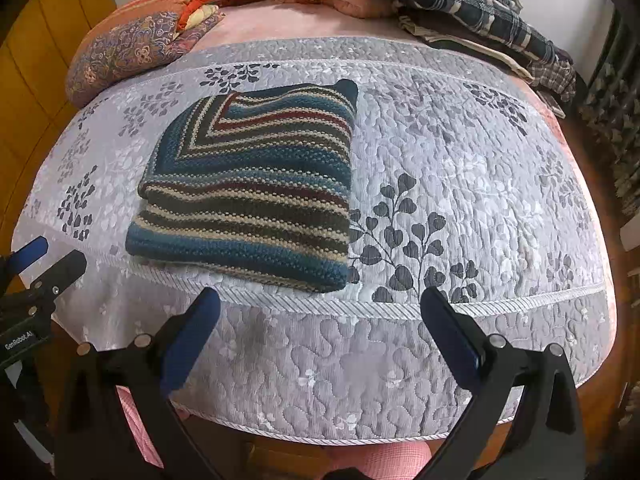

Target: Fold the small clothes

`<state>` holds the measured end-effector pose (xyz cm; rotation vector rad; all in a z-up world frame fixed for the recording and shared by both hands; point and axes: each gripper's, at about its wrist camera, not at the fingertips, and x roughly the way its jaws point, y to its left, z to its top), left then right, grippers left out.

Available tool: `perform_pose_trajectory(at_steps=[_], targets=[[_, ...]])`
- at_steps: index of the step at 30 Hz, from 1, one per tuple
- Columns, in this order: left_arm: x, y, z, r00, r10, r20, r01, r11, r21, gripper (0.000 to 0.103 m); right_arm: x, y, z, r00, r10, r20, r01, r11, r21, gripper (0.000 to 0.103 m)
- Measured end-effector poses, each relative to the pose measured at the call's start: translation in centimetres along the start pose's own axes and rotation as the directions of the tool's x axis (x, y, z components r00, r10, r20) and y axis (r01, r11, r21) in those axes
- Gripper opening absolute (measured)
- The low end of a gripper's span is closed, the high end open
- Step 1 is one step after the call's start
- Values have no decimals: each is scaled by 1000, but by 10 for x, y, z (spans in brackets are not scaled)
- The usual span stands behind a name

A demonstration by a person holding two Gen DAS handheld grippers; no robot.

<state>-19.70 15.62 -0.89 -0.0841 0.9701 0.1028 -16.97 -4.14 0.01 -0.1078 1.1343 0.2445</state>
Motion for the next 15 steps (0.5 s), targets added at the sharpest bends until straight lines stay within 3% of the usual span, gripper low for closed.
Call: perform_pose_trajectory(at_steps=[15], targets=[[6,-4,-3,1000,21,-20,-20,1000,19,98,3,-6,1,1000,4,10,-4,999,48,100]])
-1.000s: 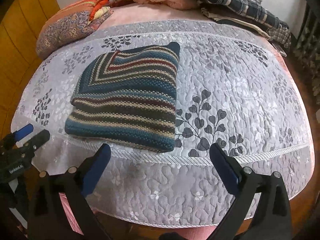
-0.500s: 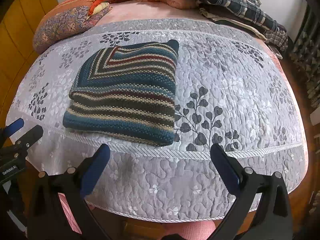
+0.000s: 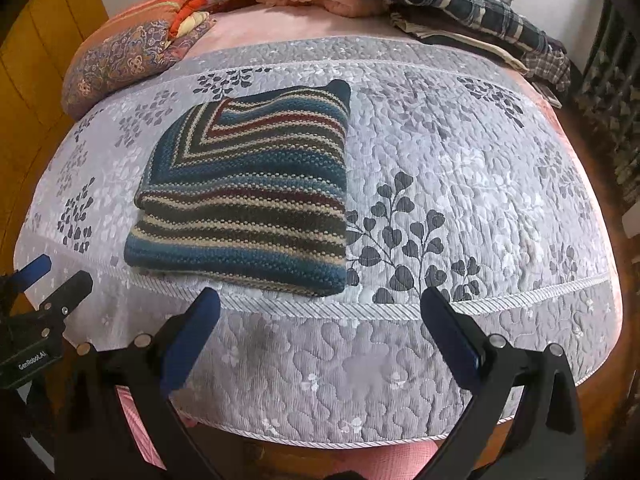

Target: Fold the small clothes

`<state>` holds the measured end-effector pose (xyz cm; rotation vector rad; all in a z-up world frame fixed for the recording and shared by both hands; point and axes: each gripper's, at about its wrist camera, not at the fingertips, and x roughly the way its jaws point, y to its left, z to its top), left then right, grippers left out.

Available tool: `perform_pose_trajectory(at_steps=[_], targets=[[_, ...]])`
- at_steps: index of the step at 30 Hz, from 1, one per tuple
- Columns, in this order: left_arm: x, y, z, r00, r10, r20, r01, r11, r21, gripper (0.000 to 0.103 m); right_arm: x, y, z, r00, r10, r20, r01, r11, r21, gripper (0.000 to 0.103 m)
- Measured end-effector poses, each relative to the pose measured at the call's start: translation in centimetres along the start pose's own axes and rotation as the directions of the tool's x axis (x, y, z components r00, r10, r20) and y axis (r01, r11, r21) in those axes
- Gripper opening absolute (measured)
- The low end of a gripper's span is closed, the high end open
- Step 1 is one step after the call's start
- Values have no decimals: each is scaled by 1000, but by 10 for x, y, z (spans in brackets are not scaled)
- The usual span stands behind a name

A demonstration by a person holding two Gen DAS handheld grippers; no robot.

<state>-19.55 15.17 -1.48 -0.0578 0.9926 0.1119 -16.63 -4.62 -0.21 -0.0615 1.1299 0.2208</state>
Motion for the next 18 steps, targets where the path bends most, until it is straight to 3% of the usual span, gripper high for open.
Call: perform_pose_trajectory(at_steps=[18], targets=[[8,1,1,1000,9,-7,-9,1000,5,98,8,-5,0,1000,-3,-15,3,999,34,100]])
